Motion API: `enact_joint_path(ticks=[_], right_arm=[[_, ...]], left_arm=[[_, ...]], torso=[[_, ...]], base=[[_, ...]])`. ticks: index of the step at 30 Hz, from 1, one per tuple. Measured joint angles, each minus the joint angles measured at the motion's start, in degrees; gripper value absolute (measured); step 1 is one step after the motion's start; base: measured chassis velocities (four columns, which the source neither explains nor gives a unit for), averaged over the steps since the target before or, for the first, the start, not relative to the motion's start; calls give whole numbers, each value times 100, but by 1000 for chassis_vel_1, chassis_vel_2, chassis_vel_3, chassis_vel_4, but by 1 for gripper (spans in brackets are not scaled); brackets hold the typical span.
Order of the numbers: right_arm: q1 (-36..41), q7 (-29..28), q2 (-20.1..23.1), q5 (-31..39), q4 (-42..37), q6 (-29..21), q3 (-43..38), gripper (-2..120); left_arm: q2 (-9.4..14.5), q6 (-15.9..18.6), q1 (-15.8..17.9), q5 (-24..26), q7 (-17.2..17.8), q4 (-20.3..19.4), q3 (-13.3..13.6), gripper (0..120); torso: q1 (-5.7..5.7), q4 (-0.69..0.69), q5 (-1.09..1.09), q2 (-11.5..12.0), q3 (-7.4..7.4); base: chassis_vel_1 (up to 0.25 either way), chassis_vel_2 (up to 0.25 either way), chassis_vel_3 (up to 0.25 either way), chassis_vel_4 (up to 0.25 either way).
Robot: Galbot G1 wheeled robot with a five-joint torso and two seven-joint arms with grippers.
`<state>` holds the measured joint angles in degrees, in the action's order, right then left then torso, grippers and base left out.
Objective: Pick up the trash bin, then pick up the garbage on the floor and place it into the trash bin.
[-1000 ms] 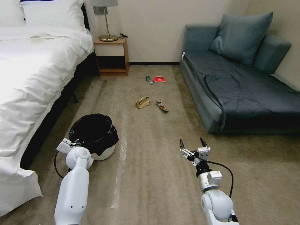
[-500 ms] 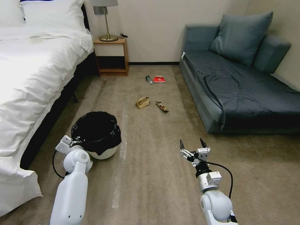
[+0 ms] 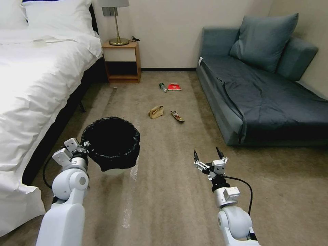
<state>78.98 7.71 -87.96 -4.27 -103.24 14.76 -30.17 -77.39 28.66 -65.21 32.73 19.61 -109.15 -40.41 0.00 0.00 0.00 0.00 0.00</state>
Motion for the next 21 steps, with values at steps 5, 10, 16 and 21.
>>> enact_joint_path(ticks=[5, 10, 16, 21], right_arm=[[-20, -48, 41, -11, 0, 8, -14, 100], [-23, -153, 40, 78, 16, -135, 0, 100], [-33, -232, 15, 204, 46, -230, 9, 100], [-35, -233, -2, 287, 51, -264, 6, 100]], left_arm=[[11, 162, -197, -361, -477, -191, -114, 5], [-11, 20, -239, -454, -642, -193, -140, 5], [-69, -93, -262, -469, -657, -185, -118, 5], [-100, -238, -217, -486, -646, -119, -50, 5]], torso=[[0, 0, -1, 0, 0], [0, -1, 0, 0, 0], [0, 0, 0, 0, 0], [0, 0, 0, 0, 0]], base=[[0, 0, 0, 0], [0, 0, 0, 0], [0, 0, 0, 0], [0, 0, 0, 0]])
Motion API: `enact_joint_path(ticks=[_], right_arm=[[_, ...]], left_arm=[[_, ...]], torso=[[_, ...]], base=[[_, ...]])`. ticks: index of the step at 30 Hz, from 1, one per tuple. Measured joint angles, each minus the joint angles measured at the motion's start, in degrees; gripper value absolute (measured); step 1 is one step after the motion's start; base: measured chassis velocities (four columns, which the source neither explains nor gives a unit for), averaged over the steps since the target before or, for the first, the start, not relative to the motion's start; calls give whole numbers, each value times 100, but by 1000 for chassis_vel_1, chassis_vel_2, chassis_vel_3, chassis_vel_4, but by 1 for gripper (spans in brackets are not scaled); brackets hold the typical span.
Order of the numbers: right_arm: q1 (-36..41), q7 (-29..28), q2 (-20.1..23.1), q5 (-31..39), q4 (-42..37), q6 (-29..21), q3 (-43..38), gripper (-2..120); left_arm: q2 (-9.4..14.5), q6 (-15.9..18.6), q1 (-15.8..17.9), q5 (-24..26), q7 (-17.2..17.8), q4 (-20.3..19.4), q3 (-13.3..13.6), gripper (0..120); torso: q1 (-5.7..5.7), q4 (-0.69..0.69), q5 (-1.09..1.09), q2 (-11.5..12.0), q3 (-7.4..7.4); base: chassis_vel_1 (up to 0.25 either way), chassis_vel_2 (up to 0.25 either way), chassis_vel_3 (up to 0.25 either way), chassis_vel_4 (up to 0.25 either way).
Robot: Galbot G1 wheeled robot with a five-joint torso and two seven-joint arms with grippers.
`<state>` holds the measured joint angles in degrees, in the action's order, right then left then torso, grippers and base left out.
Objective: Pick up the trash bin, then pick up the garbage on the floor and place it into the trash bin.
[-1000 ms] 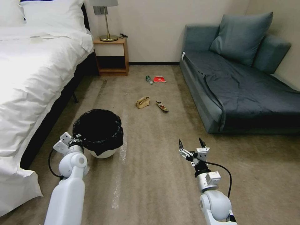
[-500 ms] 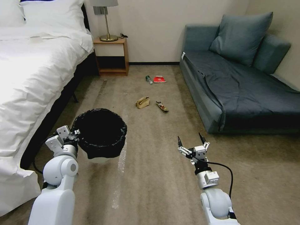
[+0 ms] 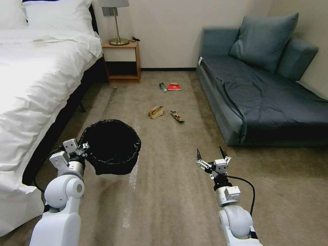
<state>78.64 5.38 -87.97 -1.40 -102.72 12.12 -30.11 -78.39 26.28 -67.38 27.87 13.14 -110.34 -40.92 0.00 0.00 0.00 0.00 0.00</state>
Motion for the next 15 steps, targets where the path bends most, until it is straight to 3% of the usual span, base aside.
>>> enact_joint_path(ticks=[15], right_arm=[[53, 50, -24, 76, 31, 19, -40, 100]], left_arm=[[-113, -123, -13, -65, 47, 132, 103, 5]], torso=[[0, 0, -1, 0, 0]], base=[[-9, 7, 10, -7]])
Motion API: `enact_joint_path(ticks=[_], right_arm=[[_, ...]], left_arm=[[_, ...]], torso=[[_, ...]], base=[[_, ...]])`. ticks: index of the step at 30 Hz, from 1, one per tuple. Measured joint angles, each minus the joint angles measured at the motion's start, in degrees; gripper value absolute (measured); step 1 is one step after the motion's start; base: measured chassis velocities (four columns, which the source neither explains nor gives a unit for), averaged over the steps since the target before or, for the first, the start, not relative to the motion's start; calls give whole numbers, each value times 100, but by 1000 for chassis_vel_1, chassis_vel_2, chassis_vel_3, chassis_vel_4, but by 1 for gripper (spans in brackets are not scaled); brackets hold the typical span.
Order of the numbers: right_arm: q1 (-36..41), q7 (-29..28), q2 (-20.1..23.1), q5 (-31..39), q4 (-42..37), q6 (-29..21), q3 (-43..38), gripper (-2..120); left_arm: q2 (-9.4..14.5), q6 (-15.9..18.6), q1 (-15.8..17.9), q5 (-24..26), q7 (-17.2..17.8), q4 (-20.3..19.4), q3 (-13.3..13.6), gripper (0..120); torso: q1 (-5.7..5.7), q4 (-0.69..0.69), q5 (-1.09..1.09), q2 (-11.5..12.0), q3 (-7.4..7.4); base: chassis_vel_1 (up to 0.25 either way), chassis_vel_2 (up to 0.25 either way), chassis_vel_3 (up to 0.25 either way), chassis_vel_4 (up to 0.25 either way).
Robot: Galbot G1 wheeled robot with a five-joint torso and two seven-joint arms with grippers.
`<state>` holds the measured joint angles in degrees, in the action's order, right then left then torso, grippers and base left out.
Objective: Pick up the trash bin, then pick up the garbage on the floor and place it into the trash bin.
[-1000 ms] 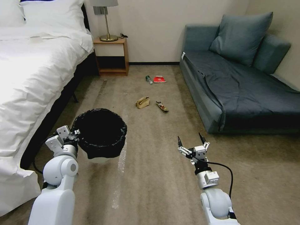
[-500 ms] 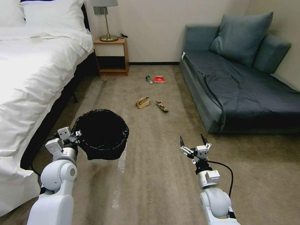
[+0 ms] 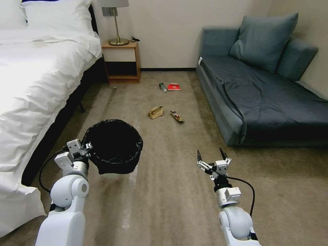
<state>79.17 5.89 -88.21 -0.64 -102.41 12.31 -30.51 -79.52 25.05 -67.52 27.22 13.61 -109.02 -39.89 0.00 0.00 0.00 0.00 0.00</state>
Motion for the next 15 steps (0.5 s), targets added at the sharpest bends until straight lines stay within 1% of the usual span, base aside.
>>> enact_joint_path(ticks=[7, 15], right_arm=[[14, 18, -34, -20, 3, 30, 4, 100], [23, 45, -39, -21, 20, 63, -14, 100]], left_arm=[[-54, -48, -3, -48, 24, -11, 52, 5], [-72, -49, 30, -69, 37, -35, 109, 5]], torso=[[0, 0, 0, 0, 1], [0, 0, 0, 0, 1]], base=[[-78, 78, 88, -71], [-93, 110, 96, -106]])
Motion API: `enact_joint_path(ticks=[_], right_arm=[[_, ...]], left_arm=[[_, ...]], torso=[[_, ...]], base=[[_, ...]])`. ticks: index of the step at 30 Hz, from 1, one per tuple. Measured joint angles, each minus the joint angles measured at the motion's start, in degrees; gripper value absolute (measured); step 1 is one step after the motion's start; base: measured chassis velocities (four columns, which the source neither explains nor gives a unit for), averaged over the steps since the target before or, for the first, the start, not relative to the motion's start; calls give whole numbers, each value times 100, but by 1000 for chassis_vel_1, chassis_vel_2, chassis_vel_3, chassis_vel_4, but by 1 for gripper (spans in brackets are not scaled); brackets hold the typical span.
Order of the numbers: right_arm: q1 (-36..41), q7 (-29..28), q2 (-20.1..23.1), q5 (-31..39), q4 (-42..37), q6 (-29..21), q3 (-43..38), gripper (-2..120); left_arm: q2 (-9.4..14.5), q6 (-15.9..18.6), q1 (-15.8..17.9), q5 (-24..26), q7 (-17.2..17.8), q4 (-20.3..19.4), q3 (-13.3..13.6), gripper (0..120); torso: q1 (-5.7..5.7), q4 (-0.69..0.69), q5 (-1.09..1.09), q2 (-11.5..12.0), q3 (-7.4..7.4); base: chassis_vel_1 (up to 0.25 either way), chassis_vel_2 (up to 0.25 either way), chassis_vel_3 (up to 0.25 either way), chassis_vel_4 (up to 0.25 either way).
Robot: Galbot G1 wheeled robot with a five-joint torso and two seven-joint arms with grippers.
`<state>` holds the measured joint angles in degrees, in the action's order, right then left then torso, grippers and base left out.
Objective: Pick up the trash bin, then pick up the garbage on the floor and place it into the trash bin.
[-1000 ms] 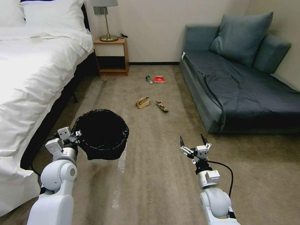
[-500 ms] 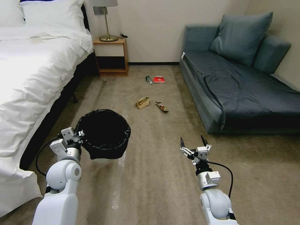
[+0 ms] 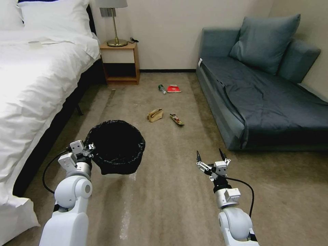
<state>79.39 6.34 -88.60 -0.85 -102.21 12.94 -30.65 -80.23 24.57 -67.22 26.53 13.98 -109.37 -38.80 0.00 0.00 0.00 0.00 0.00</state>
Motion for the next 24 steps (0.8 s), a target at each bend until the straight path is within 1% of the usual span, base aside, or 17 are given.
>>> enact_joint_path(ticks=[24], right_arm=[[12, 5, -17, 0, 60, 9, -2, 100]], left_arm=[[-24, -76, -4, -85, 13, 58, -117, 5]], torso=[[0, 0, 0, 0, 0]], base=[[-107, 108, 108, -108]])
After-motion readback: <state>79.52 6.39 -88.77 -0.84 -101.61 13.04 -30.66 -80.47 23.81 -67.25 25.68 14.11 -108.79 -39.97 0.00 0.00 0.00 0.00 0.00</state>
